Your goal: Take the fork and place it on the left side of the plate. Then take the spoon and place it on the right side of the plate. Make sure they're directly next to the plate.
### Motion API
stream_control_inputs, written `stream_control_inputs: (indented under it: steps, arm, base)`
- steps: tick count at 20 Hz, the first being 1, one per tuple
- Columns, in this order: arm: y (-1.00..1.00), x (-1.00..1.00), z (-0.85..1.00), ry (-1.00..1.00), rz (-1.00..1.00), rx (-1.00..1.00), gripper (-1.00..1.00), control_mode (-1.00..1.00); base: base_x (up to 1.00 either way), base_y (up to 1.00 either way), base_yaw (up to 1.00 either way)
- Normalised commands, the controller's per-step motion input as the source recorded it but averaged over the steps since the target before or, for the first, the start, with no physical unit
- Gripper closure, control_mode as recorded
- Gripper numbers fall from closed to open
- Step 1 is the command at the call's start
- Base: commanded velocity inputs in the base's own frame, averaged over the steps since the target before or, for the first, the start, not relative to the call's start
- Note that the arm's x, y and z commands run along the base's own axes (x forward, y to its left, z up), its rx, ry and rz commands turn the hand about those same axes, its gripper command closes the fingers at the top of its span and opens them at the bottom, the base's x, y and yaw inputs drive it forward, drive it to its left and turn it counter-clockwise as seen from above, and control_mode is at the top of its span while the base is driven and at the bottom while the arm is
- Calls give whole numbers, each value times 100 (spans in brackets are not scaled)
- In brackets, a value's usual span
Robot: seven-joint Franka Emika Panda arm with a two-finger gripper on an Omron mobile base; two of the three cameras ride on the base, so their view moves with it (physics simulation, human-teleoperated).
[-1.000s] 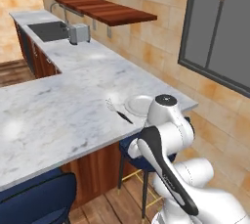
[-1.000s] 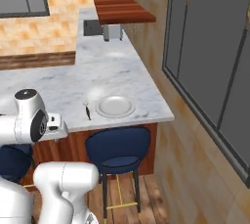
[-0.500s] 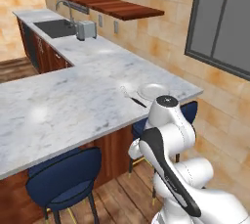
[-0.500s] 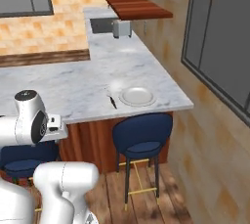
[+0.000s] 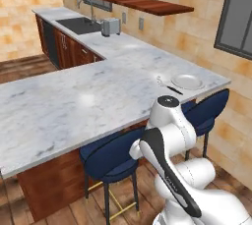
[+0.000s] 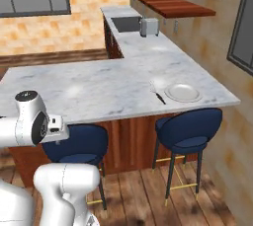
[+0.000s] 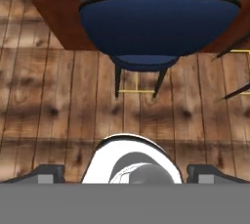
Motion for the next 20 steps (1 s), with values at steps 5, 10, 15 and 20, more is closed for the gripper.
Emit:
stream_control_inputs:
  steps: [5, 10, 15, 20]
  arm:
    - [0, 0, 0, 0, 0, 0, -100, 100]
    - [0, 0, 0, 0, 0, 0, -100, 100]
    - [0, 0, 0, 0, 0, 0, -100, 100]
    - [0, 0, 0, 0, 0, 0, -100, 100]
  base:
    - [-24, 92, 10]
    - [-11, 94, 1]
    - [-6, 94, 0]
    - [-1, 94, 1]
